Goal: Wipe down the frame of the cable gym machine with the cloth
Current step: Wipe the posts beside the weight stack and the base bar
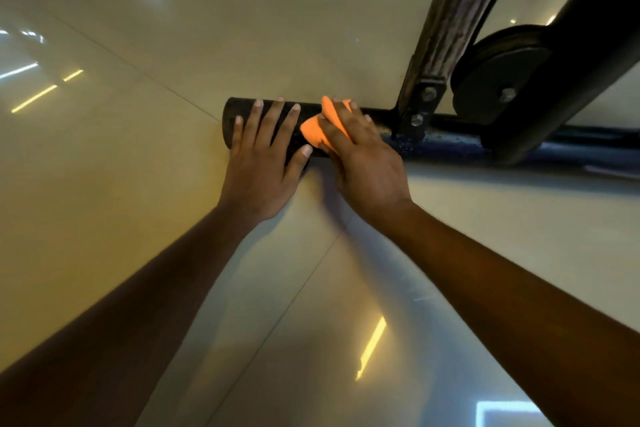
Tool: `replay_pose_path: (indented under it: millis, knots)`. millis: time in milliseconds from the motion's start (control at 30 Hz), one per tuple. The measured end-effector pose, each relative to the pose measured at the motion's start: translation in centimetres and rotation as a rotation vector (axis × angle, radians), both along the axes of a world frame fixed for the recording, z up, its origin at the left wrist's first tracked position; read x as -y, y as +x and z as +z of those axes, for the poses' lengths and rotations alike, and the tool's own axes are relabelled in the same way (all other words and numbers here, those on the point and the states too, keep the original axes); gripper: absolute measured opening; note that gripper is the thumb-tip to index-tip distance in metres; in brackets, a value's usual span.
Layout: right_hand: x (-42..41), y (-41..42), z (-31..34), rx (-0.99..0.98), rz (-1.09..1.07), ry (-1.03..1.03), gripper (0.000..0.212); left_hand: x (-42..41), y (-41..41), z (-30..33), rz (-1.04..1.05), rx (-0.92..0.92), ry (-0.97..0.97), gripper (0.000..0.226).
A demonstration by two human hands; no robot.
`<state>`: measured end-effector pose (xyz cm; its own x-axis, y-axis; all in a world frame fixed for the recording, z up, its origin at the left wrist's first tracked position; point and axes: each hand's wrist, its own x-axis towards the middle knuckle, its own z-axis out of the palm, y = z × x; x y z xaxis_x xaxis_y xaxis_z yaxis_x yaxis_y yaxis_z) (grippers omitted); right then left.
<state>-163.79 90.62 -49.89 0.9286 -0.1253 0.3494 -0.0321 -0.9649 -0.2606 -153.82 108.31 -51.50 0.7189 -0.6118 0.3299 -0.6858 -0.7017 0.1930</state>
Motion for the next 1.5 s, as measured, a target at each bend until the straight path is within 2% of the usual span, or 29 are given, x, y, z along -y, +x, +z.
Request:
replay_pose_path:
  millis: [200,300,400,567,700,833,1000,1100,1200,1367,1433,1500]
  knots:
    - [0.6,-4.7,1.8,-0.032,-0.053,0.251,0.051,0.1,-2.8,1.9,-0.053,-0.165,0.022,0.071]
    - [1.7,-8.3,3.0,0.015,-0.134,0.422,0.045,1.1,-5.1,3.5,-0.157,-0.199,0.07,0.073]
    - [4.2,-12.6,5.2,0.023,-0.211,0.482,0.046,3.9,-8.5,5.4,-0.244,-0.204,0.067,0.069]
    - [8.9,-18.3,8.1,0.009,-0.363,0.463,0.054,10.2,-13.2,7.5,-0.378,-0.157,0.039,0.067]
    - [12.8,-22.4,9.2,0.033,-0.414,0.412,0.051,15.3,-16.5,8.2,-0.452,-0.119,-0.017,0.067]
    - [15.9,-24.7,9.0,0.041,-0.496,0.363,0.055,19.1,-18.8,8.2,-0.54,-0.004,0.015,0.068]
    - [20.0,-23.5,6.4,0.098,-0.561,0.311,0.048,22.9,-17.8,6.9,-0.49,0.299,0.11,0.068]
    - [21.8,-21.0,4.3,0.122,-0.569,0.289,0.044,24.4,-16.0,5.0,-0.415,0.433,0.147,0.078]
    - [22.9,-18.0,1.4,0.076,-0.575,0.235,0.051,25.9,-14.6,3.0,-0.393,0.463,0.09,0.086]
    - [24.4,-16.7,-2.4,0.079,-0.452,0.012,0.057,27.1,-13.3,0.3,-0.417,0.49,0.033,0.075]
    - [25.8,-17.5,-2.7,0.115,-0.509,-0.026,0.055,27.2,-13.2,-0.4,-0.422,0.483,0.03,0.073]
    - [25.3,-16.9,-2.7,0.18,-0.613,0.044,0.054,27.4,-13.2,-0.9,-0.428,0.462,0.021,0.073]
